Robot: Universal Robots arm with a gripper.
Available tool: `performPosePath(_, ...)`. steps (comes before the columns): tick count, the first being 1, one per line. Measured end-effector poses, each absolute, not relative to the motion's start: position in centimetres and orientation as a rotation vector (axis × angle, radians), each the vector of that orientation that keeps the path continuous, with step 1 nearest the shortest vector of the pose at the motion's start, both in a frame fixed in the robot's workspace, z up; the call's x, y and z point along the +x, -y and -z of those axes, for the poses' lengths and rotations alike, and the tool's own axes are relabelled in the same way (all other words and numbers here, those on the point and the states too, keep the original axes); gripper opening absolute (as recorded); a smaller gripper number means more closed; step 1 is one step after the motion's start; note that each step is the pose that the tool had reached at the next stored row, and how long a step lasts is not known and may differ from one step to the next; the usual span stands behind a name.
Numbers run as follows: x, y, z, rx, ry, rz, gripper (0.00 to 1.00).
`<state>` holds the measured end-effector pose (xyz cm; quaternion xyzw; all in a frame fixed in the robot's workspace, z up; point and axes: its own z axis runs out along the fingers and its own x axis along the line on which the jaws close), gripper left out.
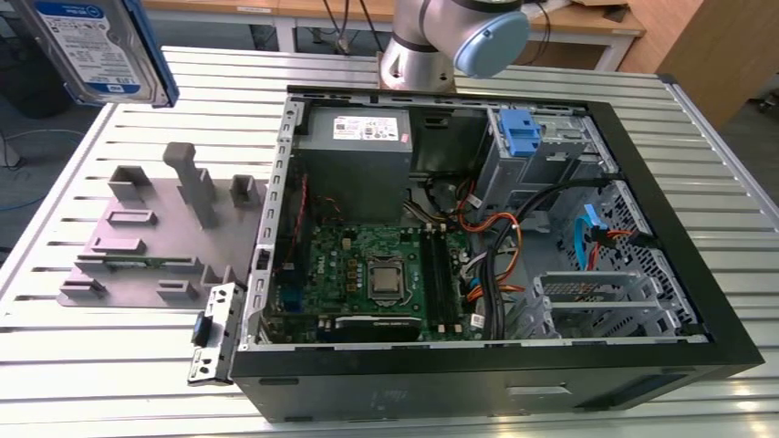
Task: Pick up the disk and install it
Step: 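Pick up the disk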
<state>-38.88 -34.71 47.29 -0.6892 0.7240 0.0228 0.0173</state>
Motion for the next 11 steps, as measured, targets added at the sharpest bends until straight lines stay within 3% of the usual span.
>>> performPosePath(11, -36.6, 34.7, -47.3, -2.141, -2.250, -0.071, 0.35)
